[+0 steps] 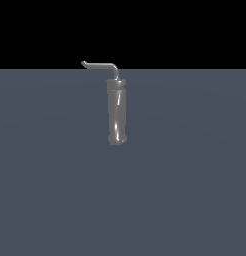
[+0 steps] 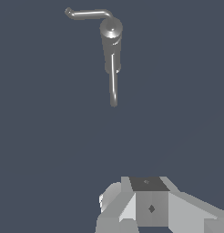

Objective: Turn on the faucet by rotating a designated handle.

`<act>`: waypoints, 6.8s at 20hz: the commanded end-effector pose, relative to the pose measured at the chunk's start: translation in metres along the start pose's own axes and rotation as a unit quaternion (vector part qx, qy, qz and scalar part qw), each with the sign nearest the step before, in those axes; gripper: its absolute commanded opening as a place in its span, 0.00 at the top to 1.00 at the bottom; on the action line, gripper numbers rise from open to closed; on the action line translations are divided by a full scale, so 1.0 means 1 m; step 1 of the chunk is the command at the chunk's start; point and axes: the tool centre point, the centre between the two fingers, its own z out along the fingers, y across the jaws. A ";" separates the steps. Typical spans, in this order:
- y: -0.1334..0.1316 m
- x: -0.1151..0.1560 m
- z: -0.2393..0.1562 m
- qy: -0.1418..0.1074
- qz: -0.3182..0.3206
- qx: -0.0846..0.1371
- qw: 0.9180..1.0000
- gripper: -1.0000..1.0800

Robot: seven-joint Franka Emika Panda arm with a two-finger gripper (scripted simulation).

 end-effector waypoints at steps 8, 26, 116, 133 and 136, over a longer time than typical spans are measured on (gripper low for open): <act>-0.003 0.005 -0.011 0.021 -0.020 -0.002 1.000 1.00; -0.008 0.035 -0.011 0.018 0.035 0.010 0.999 1.00; -0.118 0.320 0.232 -0.014 0.693 -0.032 0.720 1.00; -0.117 0.286 0.229 -0.011 0.695 -0.030 0.719 1.00; -0.111 0.278 0.228 -0.011 0.695 -0.030 0.719 1.00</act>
